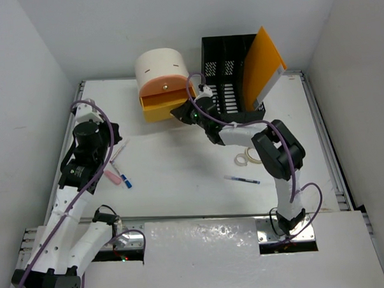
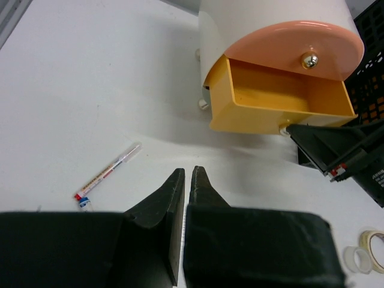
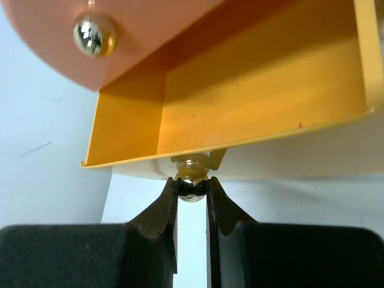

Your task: Organize the desk

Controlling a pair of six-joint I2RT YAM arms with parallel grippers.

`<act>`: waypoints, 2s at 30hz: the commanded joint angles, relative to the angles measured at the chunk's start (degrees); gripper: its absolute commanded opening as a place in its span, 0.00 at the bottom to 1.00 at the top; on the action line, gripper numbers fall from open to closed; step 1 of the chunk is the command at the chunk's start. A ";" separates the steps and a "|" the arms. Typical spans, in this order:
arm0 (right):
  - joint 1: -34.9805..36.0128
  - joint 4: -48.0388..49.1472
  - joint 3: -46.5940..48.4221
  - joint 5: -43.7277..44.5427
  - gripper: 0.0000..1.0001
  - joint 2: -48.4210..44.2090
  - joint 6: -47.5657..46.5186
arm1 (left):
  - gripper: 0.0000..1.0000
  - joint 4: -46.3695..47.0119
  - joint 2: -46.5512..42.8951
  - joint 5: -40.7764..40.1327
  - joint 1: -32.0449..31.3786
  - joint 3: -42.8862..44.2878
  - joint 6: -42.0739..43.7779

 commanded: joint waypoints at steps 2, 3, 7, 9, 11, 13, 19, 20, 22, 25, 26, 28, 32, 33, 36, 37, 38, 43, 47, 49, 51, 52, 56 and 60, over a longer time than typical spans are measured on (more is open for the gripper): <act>1.41 0.19 -3.43 -1.26 0.00 -5.89 1.08 | 0.00 3.63 -0.90 0.03 -0.39 0.04 -0.22; 1.67 0.19 -3.87 -1.34 0.00 -6.33 1.17 | 0.00 3.63 -0.81 0.03 -0.39 -0.04 -0.23; 2.73 -1.22 -5.54 -1.34 0.00 -8.44 0.38 | 0.00 3.98 -1.16 0.03 -0.39 -0.04 -0.49; 3.08 -2.36 -5.81 -1.34 0.00 -9.32 0.03 | 0.00 3.98 -1.34 -0.14 -0.39 -0.13 -0.66; 3.34 -3.67 -6.25 -1.34 0.00 -9.85 -0.14 | 0.00 3.98 -1.51 -0.23 -0.39 -0.22 -0.67; 3.52 -4.55 -6.69 -1.26 0.07 -10.73 -0.84 | 0.00 3.98 -1.69 -0.32 -0.39 -0.31 -0.75; 4.31 -18.49 -7.04 8.28 0.76 -16.95 -11.28 | 0.00 4.24 -2.04 -0.50 -0.39 -0.22 -0.58; 4.48 -20.10 -7.21 10.06 0.76 -18.27 -12.70 | 0.00 4.24 -2.04 -0.50 -0.39 -0.31 -0.58; 4.57 -25.26 -8.96 14.02 0.76 -22.83 -14.73 | 0.00 4.42 -2.30 -0.32 -0.39 -0.57 -0.58; 4.66 -33.61 -12.13 23.94 0.74 -29.77 -16.31 | 0.00 4.51 -2.92 -0.32 -0.48 -0.83 -0.40; 4.66 -36.43 -12.92 28.75 0.73 -31.37 -15.88 | 0.00 4.42 -3.35 -0.32 -0.39 -0.92 -0.31; 4.40 -45.28 -14.51 33.88 0.70 -35.49 -15.00 | 0.00 4.33 -3.71 -0.50 -0.39 -1.27 -0.14; 3.17 -56.75 -17.31 41.27 0.67 -39.73 -9.74 | 0.00 3.81 -4.15 -0.15 -0.39 -1.80 -0.05; 2.64 -58.94 -19.24 41.81 0.67 -40.25 -9.12 | 0.00 3.81 -4.15 -0.06 -0.39 -1.98 -0.05; 0.62 -61.07 -23.20 41.03 0.67 -41.58 -7.53 | 0.00 3.89 -4.06 0.91 -0.48 -2.33 -0.05; 0.01 -61.42 -23.91 40.59 0.67 -41.58 -7.44 | 0.00 3.98 -3.80 1.17 -0.39 -2.50 -0.14; -0.95 -61.34 -24.52 39.71 0.67 -41.49 -7.70 | 0.00 4.24 -3.80 1.87 -0.39 -2.42 -0.14; -6.49 -60.99 -26.11 36.11 0.65 -40.26 -9.98 | 0.00 4.51 -3.62 3.11 -0.39 -2.77 -0.40; -10.27 -59.58 -26.20 34.43 0.55 -38.68 -11.92 | 0.00 4.33 -3.80 3.28 -0.48 -2.86 -0.49; -12.03 -58.26 -25.94 33.29 0.47 -37.28 -12.97 | 0.00 4.07 -3.97 3.20 -0.39 -2.68 -0.49; -13.78 -57.04 -25.41 32.59 0.41 -36.05 -13.24 | 0.00 3.98 -4.06 3.11 -0.39 -2.77 -0.49; -14.32 -56.59 -25.15 32.15 0.41 -34.74 -13.68 | 0.00 3.81 -4.24 3.11 -0.39 -2.68 -0.49; -16.87 -52.83 -23.65 30.21 0.42 -32.09 -14.03 | 0.00 3.19 -4.59 2.76 -0.48 -2.59 -0.49; -17.49 -48.69 -22.16 26.96 0.43 -30.16 -14.91 | 0.00 2.58 -4.85 2.23 -0.39 -2.59 -0.58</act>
